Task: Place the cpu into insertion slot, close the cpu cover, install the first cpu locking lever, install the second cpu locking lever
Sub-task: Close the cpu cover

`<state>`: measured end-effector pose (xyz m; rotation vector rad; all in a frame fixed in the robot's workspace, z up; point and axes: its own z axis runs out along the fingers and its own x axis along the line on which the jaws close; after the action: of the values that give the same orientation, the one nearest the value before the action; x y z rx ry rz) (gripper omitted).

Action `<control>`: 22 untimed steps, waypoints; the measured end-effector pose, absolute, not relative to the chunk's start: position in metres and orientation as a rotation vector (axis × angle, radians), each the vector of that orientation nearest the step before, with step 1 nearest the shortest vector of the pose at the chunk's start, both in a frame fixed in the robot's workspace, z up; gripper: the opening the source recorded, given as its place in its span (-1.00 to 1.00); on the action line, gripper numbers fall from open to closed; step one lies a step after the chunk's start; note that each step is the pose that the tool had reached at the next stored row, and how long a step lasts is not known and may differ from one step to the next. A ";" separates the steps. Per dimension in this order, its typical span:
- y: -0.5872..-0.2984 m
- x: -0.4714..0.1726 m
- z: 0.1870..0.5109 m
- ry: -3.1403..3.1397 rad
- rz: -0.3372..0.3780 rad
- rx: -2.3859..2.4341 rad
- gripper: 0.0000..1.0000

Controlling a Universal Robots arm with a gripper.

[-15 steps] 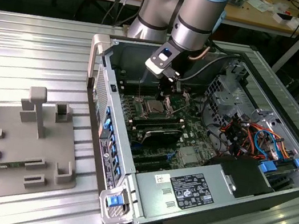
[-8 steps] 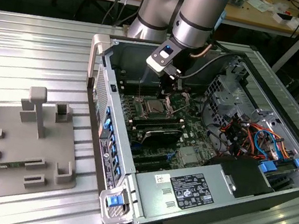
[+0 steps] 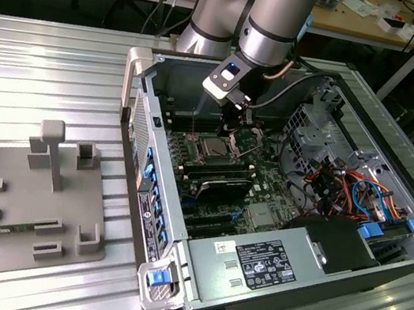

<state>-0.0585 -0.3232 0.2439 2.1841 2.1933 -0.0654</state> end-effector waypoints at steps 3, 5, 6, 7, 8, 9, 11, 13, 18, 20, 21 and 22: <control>-0.323 -0.059 0.244 2.193 -0.066 2.184 -0.79; -0.323 -0.059 0.246 2.193 -0.066 2.184 -0.79; -0.323 -0.058 0.246 2.193 -0.065 2.184 -0.79; -0.323 -0.059 0.248 2.193 -0.065 2.184 -0.79; -0.323 -0.058 0.249 2.193 -0.065 2.184 -0.79; -0.323 -0.058 0.250 2.193 -0.065 2.184 -0.79; -0.323 -0.058 0.254 2.193 -0.065 2.184 -0.79; -0.323 -0.058 0.257 2.193 -0.065 2.184 -0.79; -0.323 -0.058 0.266 2.193 -0.065 2.184 -0.79; -0.323 -0.058 0.269 2.193 -0.065 2.184 -0.79; -0.323 -0.058 0.270 2.193 -0.065 2.184 -0.79; -0.323 -0.058 0.272 2.193 -0.065 2.184 -0.79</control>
<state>-0.0585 -0.3232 0.2715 2.1842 2.1933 -0.0653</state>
